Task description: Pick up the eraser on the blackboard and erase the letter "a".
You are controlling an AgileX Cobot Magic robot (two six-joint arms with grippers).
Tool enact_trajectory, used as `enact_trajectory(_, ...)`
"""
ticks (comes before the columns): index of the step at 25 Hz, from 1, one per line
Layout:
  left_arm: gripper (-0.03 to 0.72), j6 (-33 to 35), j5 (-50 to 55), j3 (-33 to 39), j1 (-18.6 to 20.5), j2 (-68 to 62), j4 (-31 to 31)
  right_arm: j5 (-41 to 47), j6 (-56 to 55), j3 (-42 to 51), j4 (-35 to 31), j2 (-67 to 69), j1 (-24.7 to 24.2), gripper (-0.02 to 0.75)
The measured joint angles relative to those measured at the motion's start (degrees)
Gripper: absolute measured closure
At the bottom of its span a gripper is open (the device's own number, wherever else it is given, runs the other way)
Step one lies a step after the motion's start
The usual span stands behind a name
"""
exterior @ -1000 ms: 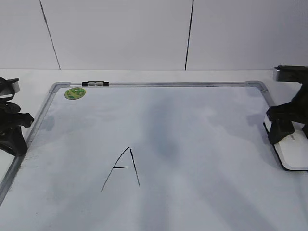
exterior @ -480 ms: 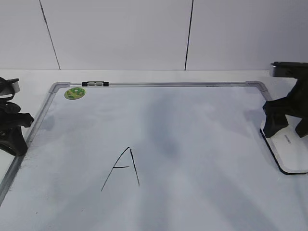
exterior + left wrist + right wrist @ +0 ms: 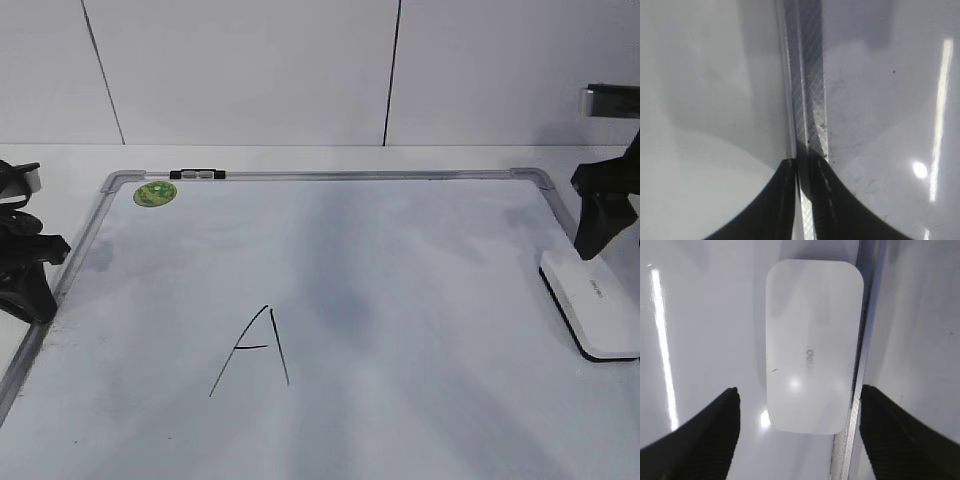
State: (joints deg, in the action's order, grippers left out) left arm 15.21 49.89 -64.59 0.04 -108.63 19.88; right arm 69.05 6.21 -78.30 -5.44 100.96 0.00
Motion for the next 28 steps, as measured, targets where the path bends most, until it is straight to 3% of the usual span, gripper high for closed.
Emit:
enact_trajectory(7, 0.576, 0.0, 3.9, -4.8, 0.0, -1.0, -0.7, 0.6, -0.4, 0.8, 0.0, -9.5, 0.0, 0.157)
enact_trajectory(15, 0.396, -1.3, 12.1, -12.8, -0.2, 0.4, -3.5, 1.3, -0.6, 9.9, 0.0, -26.1, 0.0, 0.158)
enact_trajectory(28, 0.380, -2.5, 19.3, -13.8, -0.2, 19.5, -2.6, 2.0, -1.7, 31.4, 2.2, -54.4, 0.0, 0.158)
